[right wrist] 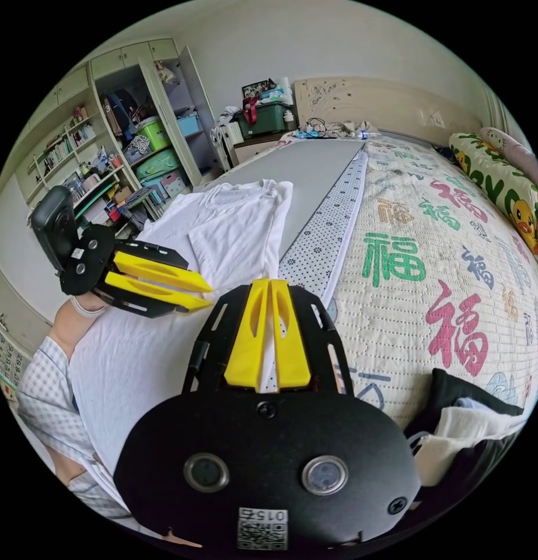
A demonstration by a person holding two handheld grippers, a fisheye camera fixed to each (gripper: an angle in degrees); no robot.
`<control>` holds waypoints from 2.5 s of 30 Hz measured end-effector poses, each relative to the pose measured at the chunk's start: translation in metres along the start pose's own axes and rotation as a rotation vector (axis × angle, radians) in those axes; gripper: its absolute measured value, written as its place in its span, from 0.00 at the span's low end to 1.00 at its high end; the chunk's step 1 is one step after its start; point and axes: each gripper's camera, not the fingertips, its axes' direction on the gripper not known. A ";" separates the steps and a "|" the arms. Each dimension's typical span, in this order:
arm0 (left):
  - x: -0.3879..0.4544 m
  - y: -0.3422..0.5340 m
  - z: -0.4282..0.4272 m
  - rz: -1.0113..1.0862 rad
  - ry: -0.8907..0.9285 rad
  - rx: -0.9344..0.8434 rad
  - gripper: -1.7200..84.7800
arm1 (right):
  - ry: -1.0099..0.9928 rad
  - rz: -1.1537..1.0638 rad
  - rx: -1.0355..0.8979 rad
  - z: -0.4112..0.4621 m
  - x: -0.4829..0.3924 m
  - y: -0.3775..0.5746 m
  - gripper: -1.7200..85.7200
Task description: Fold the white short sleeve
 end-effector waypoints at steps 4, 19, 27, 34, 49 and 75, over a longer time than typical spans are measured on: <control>0.010 0.015 -0.001 0.059 -0.052 -0.004 0.04 | -0.009 0.031 0.012 0.005 0.009 0.006 0.02; -0.130 0.148 -0.034 -0.153 0.076 0.116 0.06 | 0.017 -0.029 0.186 -0.029 -0.004 0.049 0.10; -0.298 0.285 -0.033 -0.520 0.013 0.010 0.11 | -0.012 -0.347 0.060 -0.002 -0.073 0.072 0.12; -0.359 0.336 -0.030 -0.540 0.032 -0.046 0.06 | 0.033 -0.320 -0.025 0.012 -0.070 0.078 0.11; -0.468 0.350 -0.119 -0.548 0.027 -0.078 0.02 | 0.048 -0.393 -0.078 -0.002 -0.072 0.077 0.02; -0.308 -0.003 -0.430 0.047 -0.106 -0.025 0.04 | 0.066 -0.054 -0.063 -0.055 0.040 0.008 0.03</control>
